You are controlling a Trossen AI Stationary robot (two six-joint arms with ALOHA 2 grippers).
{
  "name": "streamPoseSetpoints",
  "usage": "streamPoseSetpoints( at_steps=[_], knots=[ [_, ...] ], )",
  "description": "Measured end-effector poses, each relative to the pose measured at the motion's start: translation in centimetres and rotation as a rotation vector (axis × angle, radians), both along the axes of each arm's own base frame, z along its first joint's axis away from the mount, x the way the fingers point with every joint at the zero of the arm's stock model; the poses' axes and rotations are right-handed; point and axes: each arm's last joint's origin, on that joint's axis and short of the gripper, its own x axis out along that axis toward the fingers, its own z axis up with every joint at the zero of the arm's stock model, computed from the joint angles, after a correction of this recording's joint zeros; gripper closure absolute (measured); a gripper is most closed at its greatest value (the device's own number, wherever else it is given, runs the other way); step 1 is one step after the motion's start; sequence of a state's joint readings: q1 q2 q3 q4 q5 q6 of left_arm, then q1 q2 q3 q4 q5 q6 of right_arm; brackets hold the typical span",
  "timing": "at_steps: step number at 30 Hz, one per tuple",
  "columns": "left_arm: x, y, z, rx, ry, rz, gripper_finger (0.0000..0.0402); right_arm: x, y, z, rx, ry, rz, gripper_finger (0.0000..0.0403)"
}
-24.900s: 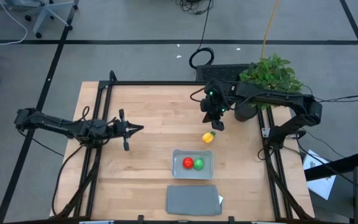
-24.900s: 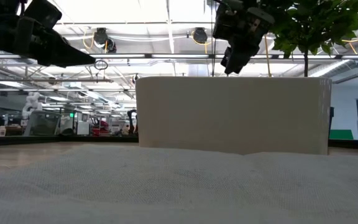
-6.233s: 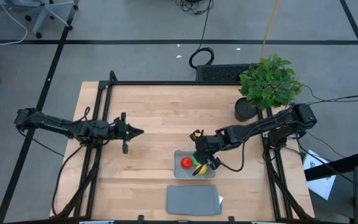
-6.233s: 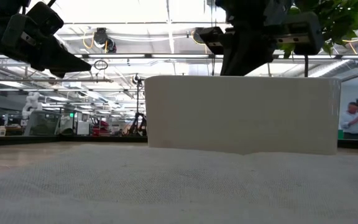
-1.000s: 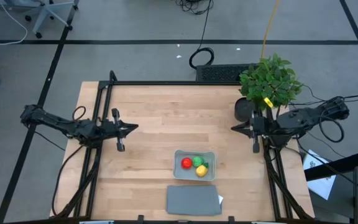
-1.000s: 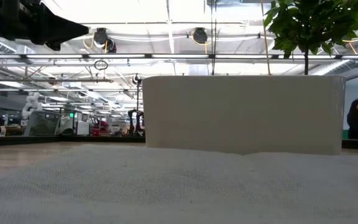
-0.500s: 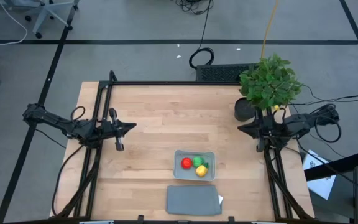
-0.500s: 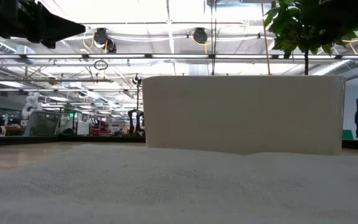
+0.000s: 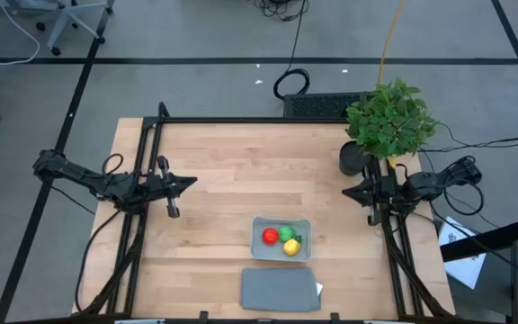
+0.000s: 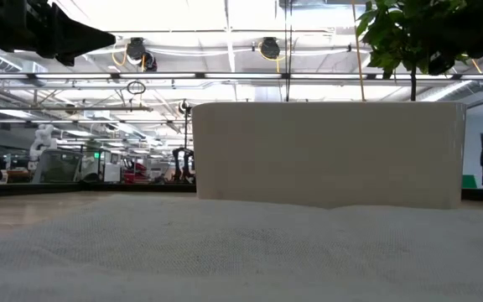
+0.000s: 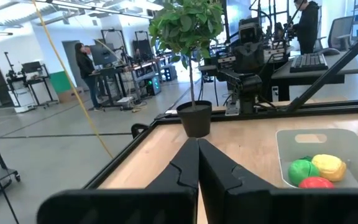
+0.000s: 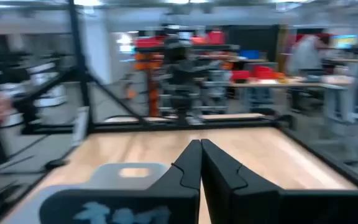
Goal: Pick and placing Produce into tupperware
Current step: Return to Home Position
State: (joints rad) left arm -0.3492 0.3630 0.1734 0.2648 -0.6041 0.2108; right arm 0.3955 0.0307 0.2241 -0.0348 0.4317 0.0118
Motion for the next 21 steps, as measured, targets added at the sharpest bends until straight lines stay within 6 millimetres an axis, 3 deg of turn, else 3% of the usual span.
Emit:
streamPoseSetpoints(
  at_steps=[7, 14, 21],
  knots=[
    [0.0, 0.0, 0.0, 0.001, 0.001, 0.0, 0.04, 0.3, 0.2, -1.0, -0.002, 0.019, 0.041, 0.0403],
    [0.0, 0.0, 0.0, 0.038, 0.008, 0.003, 0.04, 1.0, 0.6, -3.6, 0.031, 0.018, 0.072, 0.0403],
    [0.0, 0.0, 0.2, 0.05, -0.005, 0.005, 0.0401, 1.1, 0.1, -3.1, 0.023, -0.04, 0.005, 0.0403]
  ],
)
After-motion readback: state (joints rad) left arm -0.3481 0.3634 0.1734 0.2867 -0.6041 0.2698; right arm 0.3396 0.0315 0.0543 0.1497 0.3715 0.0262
